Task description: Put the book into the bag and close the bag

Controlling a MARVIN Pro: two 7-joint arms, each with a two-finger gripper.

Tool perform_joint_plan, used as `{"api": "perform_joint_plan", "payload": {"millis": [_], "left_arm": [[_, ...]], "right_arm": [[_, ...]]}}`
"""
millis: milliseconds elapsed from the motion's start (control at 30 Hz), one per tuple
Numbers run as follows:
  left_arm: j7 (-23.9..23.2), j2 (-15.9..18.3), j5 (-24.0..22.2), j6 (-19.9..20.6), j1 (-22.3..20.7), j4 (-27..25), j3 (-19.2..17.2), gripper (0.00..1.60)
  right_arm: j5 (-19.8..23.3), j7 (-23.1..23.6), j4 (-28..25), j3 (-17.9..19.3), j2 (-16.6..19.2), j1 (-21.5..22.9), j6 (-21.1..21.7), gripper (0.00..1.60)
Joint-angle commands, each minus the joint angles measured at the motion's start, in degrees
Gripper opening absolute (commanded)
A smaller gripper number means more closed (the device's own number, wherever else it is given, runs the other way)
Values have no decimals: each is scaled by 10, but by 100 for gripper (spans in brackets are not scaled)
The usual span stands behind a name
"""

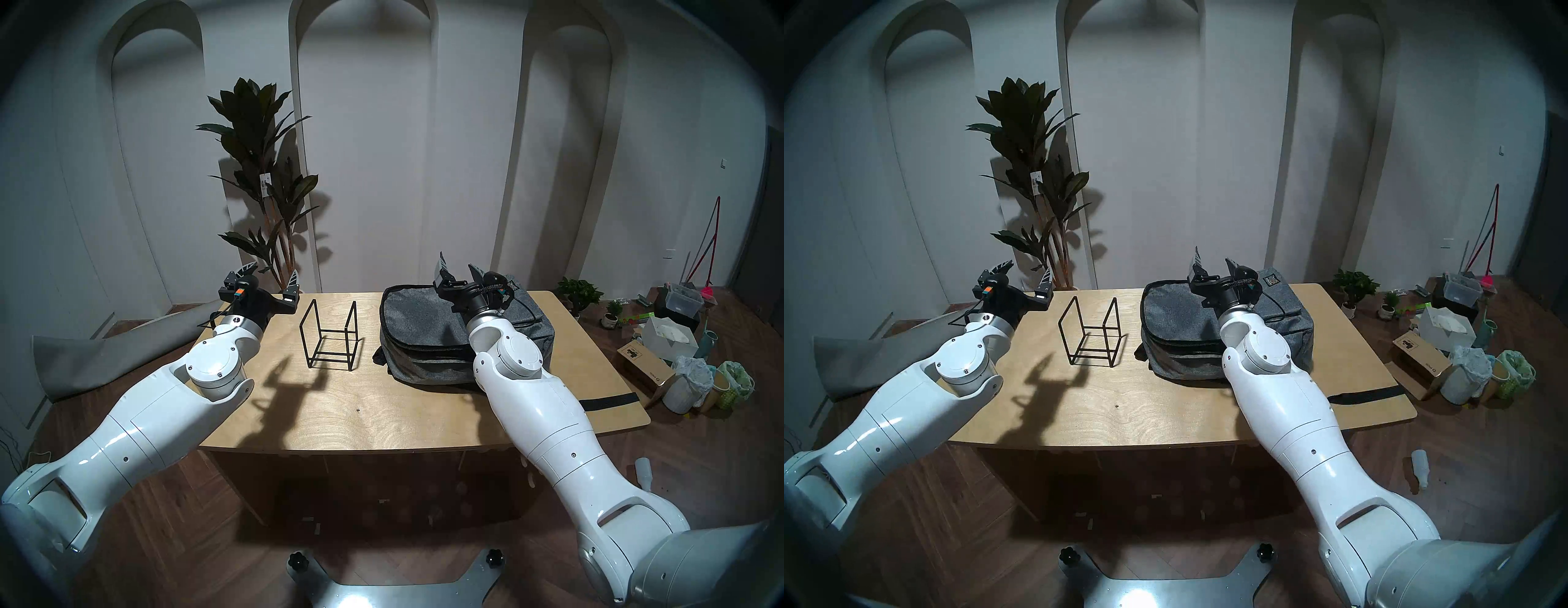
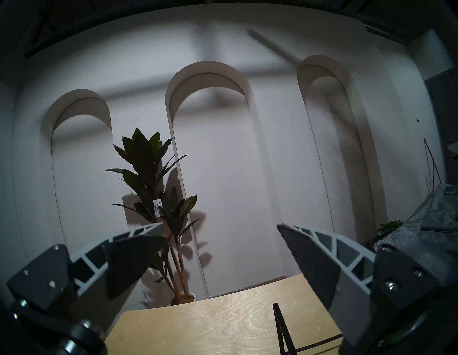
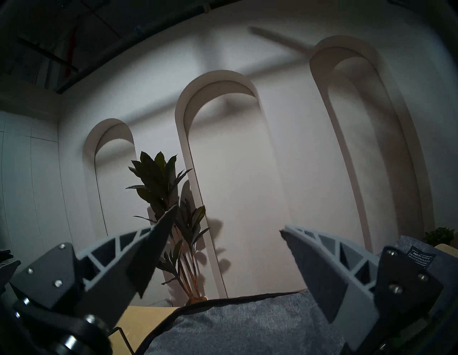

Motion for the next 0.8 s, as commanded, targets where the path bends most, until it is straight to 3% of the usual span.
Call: {"api": "perform_joint_plan", "payload": {"millis": [0,167,500,533,600,700,767], "left_arm": [[-4,5,-12,0,-17,-3,-17,160],[-11,3,-44,7,-12,-4,-25,160],[-16,6,-56,10,-14,-5,-24,160],[-23,7,-65,12,-13,-6,-24,160],[-23,8,-66,16,-12,-6,-23,160],[-17,7,-70,25,-12,-8,-22,160],[-15,9,-66,33,-13,-9,-19,160]], "right_arm": [[-3,16,17,0,-25,18,-68,160],[-16,3,18,-3,-29,18,-74,160],[-25,-15,8,-2,-35,12,-72,160],[-5,-11,0,1,-34,9,-45,160],[-9,-20,-9,-1,-30,6,-24,160],[-65,-66,-24,-17,-24,3,-17,160],[-69,-73,-30,-21,-24,2,-10,160]]}}
